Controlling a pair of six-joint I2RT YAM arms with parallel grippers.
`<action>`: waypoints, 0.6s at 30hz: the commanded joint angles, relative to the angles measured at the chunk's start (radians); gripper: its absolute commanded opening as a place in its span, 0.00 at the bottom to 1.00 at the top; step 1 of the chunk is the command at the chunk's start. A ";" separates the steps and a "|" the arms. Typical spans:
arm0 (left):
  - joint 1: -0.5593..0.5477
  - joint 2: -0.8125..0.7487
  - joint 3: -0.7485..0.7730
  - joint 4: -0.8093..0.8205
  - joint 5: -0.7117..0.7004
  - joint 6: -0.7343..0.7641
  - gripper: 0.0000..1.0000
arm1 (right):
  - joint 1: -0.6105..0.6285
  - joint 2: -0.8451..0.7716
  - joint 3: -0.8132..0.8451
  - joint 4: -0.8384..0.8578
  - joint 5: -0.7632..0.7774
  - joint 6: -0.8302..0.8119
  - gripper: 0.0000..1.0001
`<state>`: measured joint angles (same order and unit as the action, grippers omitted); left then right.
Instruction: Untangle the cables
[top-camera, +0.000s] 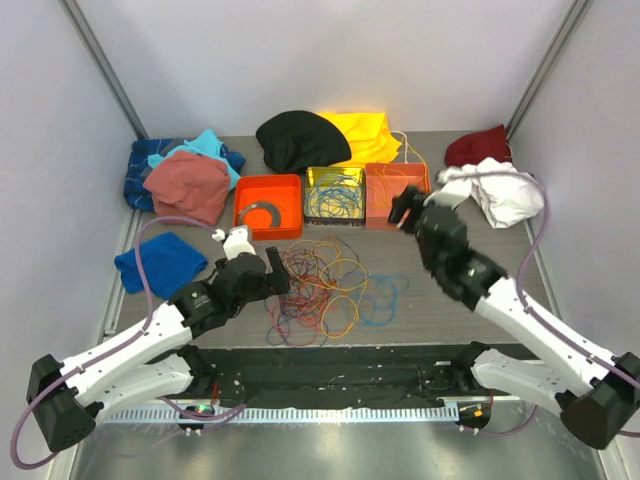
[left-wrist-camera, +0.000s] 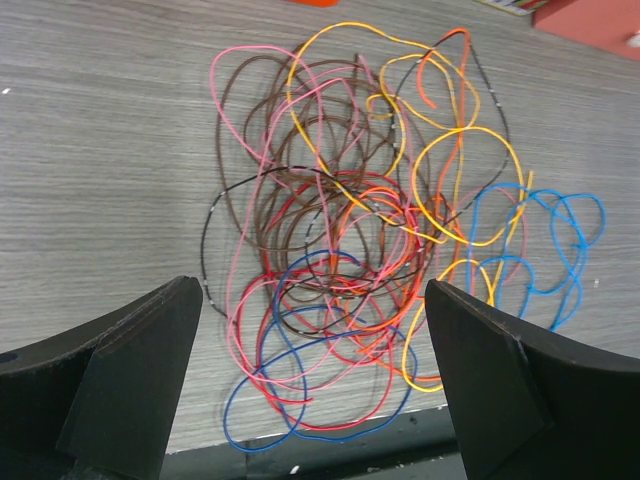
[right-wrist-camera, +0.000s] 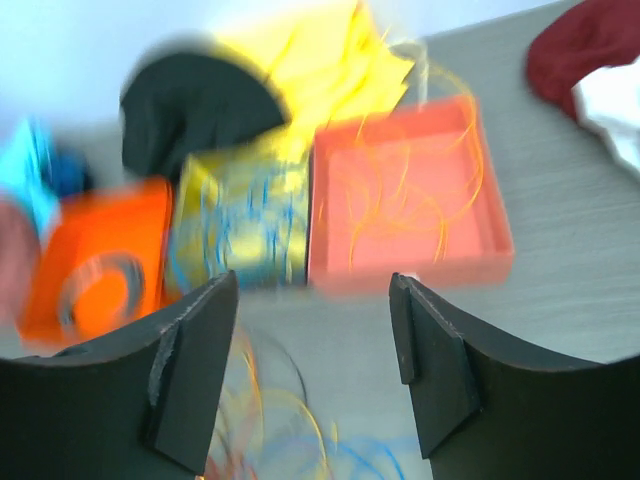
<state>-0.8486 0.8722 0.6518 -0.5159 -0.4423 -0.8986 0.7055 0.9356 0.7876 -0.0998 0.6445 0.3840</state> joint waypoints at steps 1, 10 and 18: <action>-0.003 -0.006 0.046 0.057 0.028 0.026 1.00 | -0.259 0.118 0.212 -0.038 -0.097 0.157 0.70; -0.003 -0.081 0.016 0.063 0.060 0.046 1.00 | -0.514 0.678 0.692 -0.009 -0.287 0.161 0.37; -0.003 -0.105 -0.032 0.056 0.037 0.055 1.00 | -0.560 0.943 0.887 -0.025 -0.466 0.199 0.65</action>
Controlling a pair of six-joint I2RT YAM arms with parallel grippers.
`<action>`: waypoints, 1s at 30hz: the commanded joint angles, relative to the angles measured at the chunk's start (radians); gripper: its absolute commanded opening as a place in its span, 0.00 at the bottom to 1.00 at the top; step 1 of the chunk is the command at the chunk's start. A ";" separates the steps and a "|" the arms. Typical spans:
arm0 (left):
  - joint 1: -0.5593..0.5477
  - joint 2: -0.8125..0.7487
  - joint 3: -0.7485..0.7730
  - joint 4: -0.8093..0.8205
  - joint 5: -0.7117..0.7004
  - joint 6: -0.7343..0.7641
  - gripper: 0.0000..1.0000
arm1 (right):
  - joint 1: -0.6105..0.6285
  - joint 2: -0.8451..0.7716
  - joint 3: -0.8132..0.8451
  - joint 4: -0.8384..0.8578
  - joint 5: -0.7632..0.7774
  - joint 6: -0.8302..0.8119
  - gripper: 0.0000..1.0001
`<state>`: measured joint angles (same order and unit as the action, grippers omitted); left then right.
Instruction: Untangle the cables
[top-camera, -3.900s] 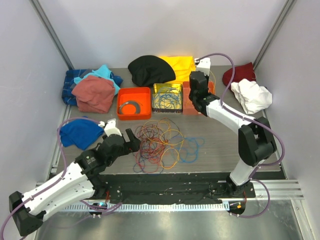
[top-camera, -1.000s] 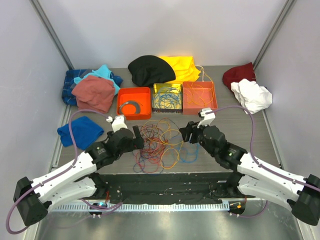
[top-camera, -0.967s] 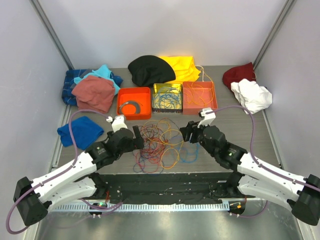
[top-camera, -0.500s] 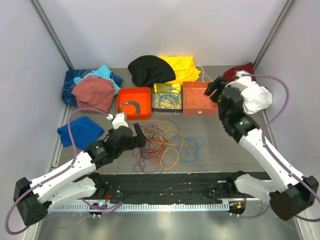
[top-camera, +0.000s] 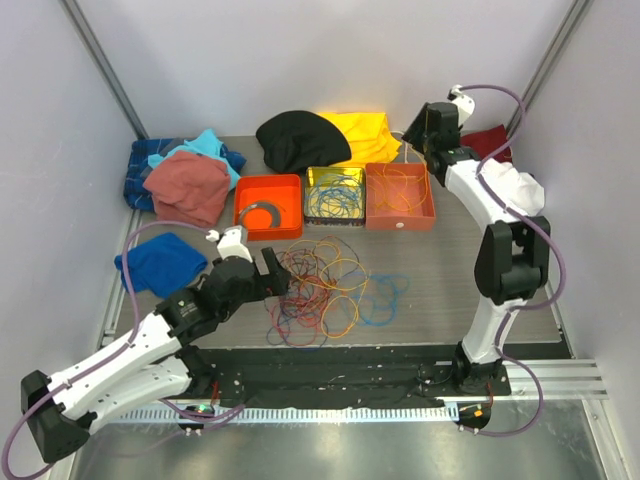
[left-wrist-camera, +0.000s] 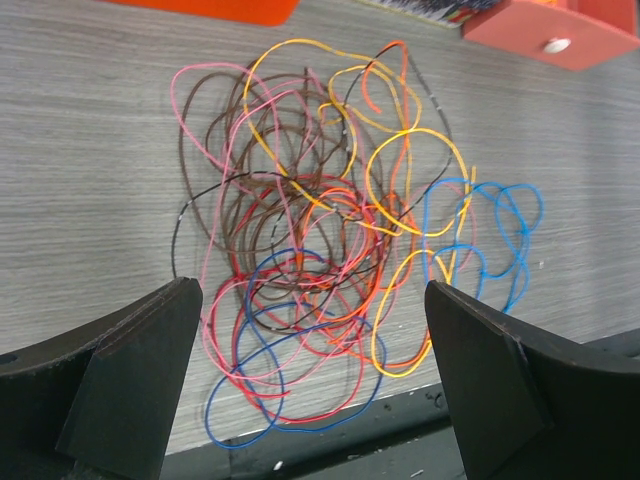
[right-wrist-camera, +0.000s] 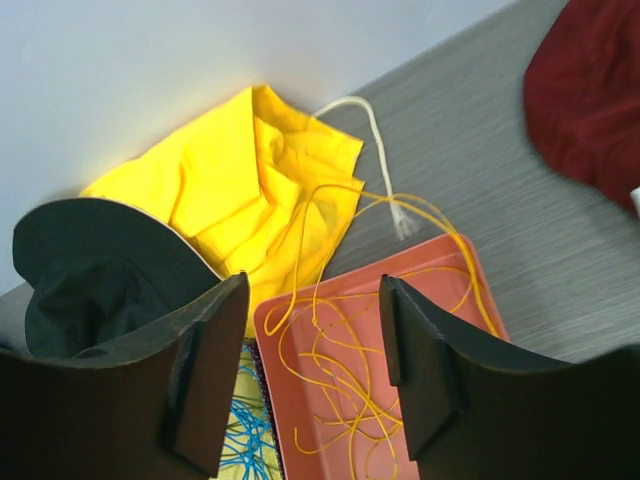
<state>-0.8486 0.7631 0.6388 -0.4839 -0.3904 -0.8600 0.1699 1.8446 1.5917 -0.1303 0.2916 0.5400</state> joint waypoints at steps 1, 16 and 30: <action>-0.003 0.011 -0.016 0.021 -0.016 0.018 1.00 | -0.030 0.066 0.096 0.009 -0.127 0.054 0.67; -0.003 0.107 0.010 0.021 -0.034 0.027 1.00 | -0.030 0.281 0.267 0.005 -0.209 0.109 0.71; -0.003 0.122 0.006 0.027 -0.022 0.015 1.00 | -0.029 0.275 0.211 0.090 -0.243 0.124 0.15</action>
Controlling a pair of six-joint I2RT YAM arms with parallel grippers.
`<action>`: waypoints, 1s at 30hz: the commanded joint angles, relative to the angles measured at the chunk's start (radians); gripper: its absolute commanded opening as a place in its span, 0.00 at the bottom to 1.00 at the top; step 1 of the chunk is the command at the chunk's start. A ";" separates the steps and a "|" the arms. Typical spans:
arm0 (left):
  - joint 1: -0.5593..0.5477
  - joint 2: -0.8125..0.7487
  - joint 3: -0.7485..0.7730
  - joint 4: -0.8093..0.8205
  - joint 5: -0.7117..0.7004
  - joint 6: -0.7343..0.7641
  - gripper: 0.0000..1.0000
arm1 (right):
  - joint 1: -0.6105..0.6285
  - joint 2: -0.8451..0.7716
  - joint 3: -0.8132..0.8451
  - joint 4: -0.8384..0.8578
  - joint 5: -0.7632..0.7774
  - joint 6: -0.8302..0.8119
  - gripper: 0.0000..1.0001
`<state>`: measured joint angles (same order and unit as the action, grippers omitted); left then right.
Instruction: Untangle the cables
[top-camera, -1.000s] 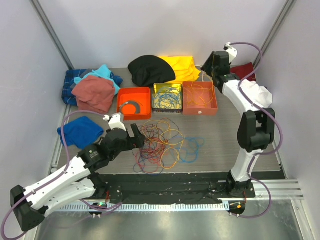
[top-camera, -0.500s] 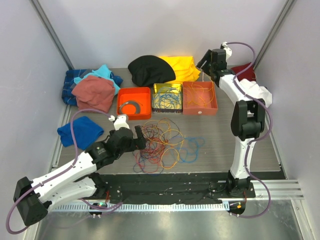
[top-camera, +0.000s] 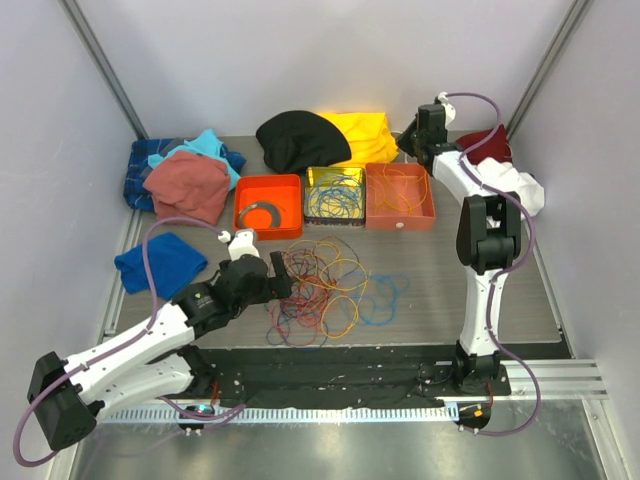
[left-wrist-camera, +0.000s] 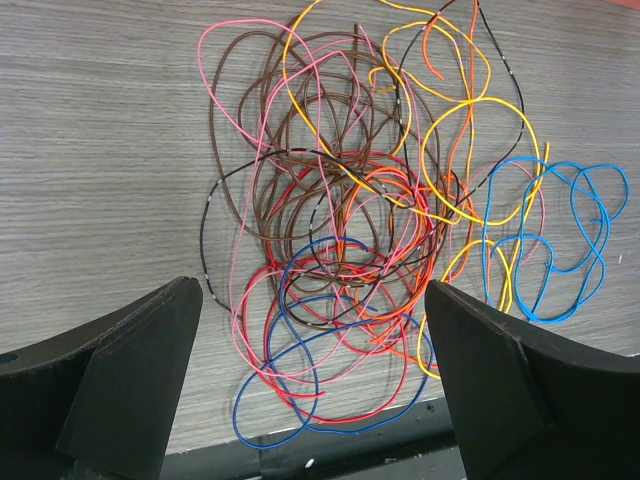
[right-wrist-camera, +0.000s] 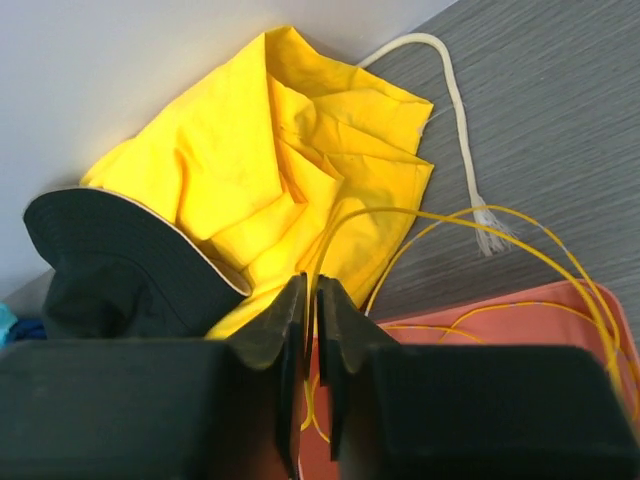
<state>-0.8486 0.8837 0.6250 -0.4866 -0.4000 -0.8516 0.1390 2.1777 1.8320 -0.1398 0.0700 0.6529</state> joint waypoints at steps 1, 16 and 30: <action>-0.003 0.000 0.019 0.028 -0.013 0.006 1.00 | 0.004 -0.076 -0.057 0.118 -0.019 0.014 0.05; -0.003 -0.035 -0.027 0.082 0.050 -0.010 1.00 | 0.053 -0.470 -0.490 0.121 0.051 0.021 0.01; -0.003 -0.060 -0.047 0.069 0.046 -0.021 1.00 | 0.057 -0.294 -0.504 0.095 0.040 -0.015 0.20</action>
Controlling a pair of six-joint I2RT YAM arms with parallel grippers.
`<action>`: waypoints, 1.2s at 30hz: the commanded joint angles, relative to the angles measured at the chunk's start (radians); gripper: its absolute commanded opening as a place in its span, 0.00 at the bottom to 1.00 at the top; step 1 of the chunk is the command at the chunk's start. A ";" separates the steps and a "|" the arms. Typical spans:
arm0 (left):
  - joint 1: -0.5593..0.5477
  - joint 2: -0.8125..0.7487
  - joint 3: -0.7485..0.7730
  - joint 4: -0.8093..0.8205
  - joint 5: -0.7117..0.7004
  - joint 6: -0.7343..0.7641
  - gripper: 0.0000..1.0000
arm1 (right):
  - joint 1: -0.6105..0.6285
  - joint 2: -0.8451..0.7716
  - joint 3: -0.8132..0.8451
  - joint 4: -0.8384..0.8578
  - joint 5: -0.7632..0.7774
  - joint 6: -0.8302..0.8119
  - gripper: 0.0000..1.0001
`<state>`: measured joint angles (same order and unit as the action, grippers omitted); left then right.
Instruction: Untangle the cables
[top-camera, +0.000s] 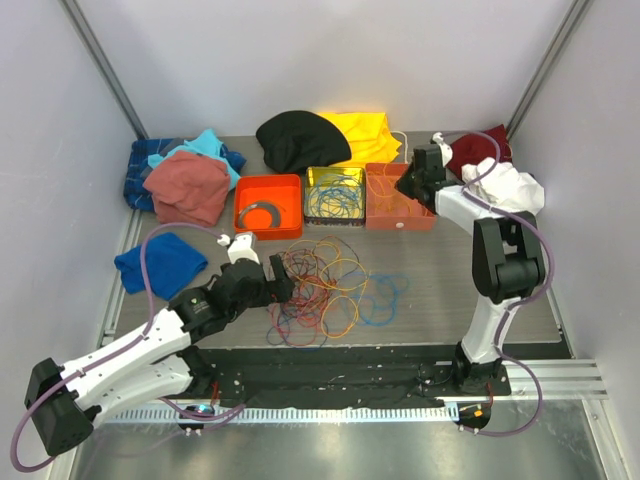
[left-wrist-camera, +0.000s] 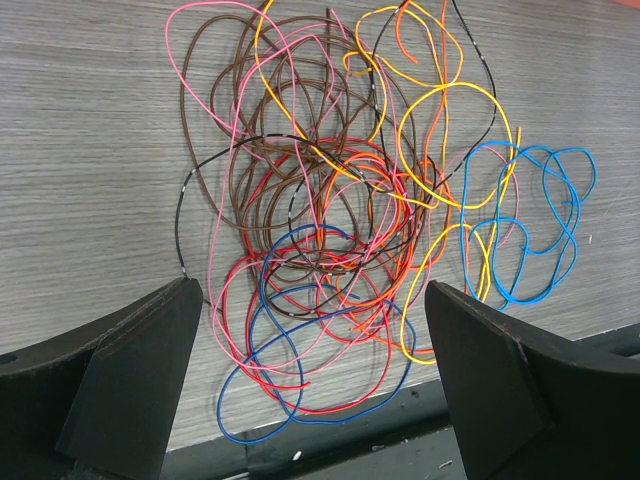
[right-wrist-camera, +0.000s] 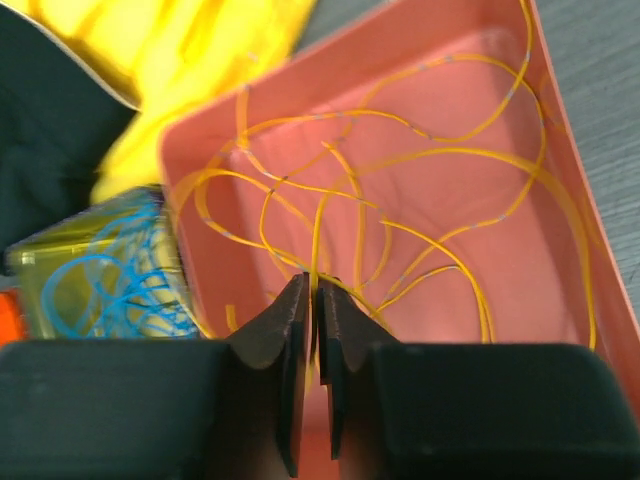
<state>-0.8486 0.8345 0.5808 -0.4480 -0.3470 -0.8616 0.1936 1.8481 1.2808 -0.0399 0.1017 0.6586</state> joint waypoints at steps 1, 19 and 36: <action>-0.003 -0.009 -0.001 0.026 -0.009 -0.010 1.00 | 0.003 0.034 0.051 -0.005 0.012 -0.024 0.27; -0.003 -0.017 -0.006 0.042 0.002 -0.019 1.00 | 0.030 -0.279 0.046 -0.113 0.046 -0.031 0.55; -0.003 0.044 0.043 0.012 -0.043 -0.004 1.00 | 0.605 -0.958 -0.702 0.100 0.449 -0.191 0.55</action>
<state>-0.8486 0.8391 0.5816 -0.4454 -0.3641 -0.8665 0.7116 0.9695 0.6762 0.0055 0.3809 0.4858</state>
